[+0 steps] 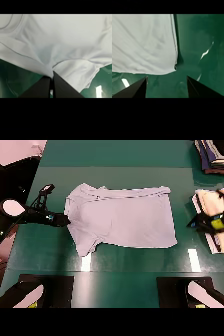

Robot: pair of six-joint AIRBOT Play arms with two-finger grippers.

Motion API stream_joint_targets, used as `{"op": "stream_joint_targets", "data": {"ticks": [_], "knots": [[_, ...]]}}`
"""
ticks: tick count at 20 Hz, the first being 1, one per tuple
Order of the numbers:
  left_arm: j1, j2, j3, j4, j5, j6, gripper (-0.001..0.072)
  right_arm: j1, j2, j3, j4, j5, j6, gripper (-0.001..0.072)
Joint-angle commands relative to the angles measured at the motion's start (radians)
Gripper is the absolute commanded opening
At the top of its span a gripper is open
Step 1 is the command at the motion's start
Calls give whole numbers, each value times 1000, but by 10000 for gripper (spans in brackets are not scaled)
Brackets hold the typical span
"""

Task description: Fold the shirts.

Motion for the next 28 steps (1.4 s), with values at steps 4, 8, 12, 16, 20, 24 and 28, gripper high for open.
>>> {"op": "stream_joint_targets", "data": {"ticks": [4, 8, 12, 16, 20, 24, 28], "knots": [[0, 6, 5, -12, 14, 0, 22, -38, 6, -371, 188, -214, -14, 453], [0, 6, 5, -13, 13, 0, 22, 61, 6, -414, 201, -329, -12, 451], [0, 6, 5, -14, 10, -3, 21, 121, 7, -411, 201, -365, -18, 81], [0, 32, 94, -8, -56, -26, 20, 167, 89, -306, 201, -340, -46, 16], [0, 153, 369, 18, -88, -52, 21, 163, 275, 12, 198, -335, -45, 16], [0, 217, 744, 26, -92, -52, 21, 101, 365, 393, 192, -332, -46, 16], [0, 217, 1086, 26, -97, -104, 21, -3, 393, 680, 192, -263, -46, 15]]}}
